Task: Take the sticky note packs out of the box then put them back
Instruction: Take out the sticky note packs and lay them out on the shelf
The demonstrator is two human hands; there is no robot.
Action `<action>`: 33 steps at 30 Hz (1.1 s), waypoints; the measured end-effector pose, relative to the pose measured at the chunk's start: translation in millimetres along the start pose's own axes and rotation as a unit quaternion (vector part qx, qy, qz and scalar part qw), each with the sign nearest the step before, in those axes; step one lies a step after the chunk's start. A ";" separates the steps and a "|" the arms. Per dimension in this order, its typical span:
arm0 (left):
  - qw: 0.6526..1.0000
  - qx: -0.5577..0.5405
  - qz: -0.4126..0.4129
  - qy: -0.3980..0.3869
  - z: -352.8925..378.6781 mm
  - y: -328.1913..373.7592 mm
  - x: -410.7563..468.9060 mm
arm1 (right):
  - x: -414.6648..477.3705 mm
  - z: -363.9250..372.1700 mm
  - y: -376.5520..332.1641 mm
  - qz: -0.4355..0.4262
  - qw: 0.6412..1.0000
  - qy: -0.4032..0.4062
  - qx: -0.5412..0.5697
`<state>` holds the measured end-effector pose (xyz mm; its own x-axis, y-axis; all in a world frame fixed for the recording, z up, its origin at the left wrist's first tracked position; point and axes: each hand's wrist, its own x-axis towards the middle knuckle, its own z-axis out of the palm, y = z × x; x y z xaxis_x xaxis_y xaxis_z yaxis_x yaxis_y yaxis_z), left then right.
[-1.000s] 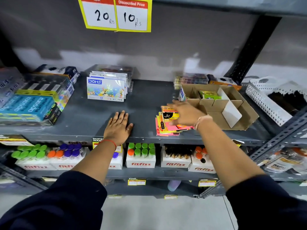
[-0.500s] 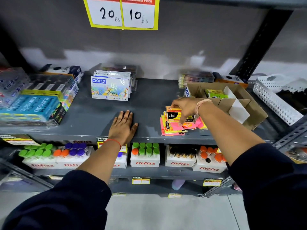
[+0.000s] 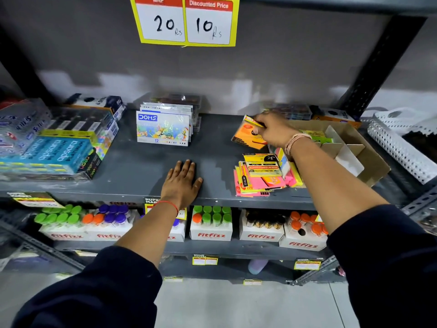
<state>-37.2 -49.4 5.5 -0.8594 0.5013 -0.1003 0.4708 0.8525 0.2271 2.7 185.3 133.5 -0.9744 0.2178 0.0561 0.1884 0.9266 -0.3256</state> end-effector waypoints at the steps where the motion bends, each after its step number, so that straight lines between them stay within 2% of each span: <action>1: 1.000 0.002 0.002 0.001 0.1 0.3 -0.1 | 1.3 2.2 -1.8 -0.003 1.000 0.015 0.024; 4: 1.000 0.001 0.006 -0.001 -0.4 -0.4 -0.4 | 6.8 12.0 -10.8 0.002 0.996 0.061 0.066; 8: 1.000 -0.001 0.017 -0.004 -0.9 -1.5 0.3 | 14.6 25.8 -33.8 -0.034 0.993 0.107 -0.022; 11: 1.000 0.001 0.021 -0.001 0.0 -2.3 1.4 | 12.4 43.5 -58.2 -0.095 0.978 0.065 -0.176; 15: 1.000 0.006 0.022 0.011 1.8 -4.6 3.3 | 5.0 82.0 -80.4 -0.150 0.952 -0.028 -0.266; 21: 0.999 0.004 0.025 0.028 0.7 -3.2 3.6 | 11.3 120.6 -68.8 -0.080 0.968 -0.085 -0.220; 26: 1.000 0.022 0.016 0.000 -0.1 -3.4 4.4 | 14.8 74.6 -50.1 -0.045 0.991 -0.090 -0.089; 28: 0.999 0.028 0.016 -0.016 -1.0 -3.0 5.5 | 7.6 45.4 -32.9 -0.015 0.984 -0.156 -0.088; 31: 1.000 0.024 0.014 -0.010 -0.3 -3.2 4.8 | -6.2 22.8 -14.3 0.050 0.939 -0.271 -0.207; 33: 1.000 0.016 0.018 0.006 1.2 -3.7 3.4 | -15.5 22.6 -9.3 0.064 0.926 -0.301 -0.218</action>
<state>-41.6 -50.7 3.2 -0.8440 0.5303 -0.0805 0.5078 0.8383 0.1984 13.3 166.5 114.3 -0.8074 0.2457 -0.5364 0.2108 0.9693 0.1267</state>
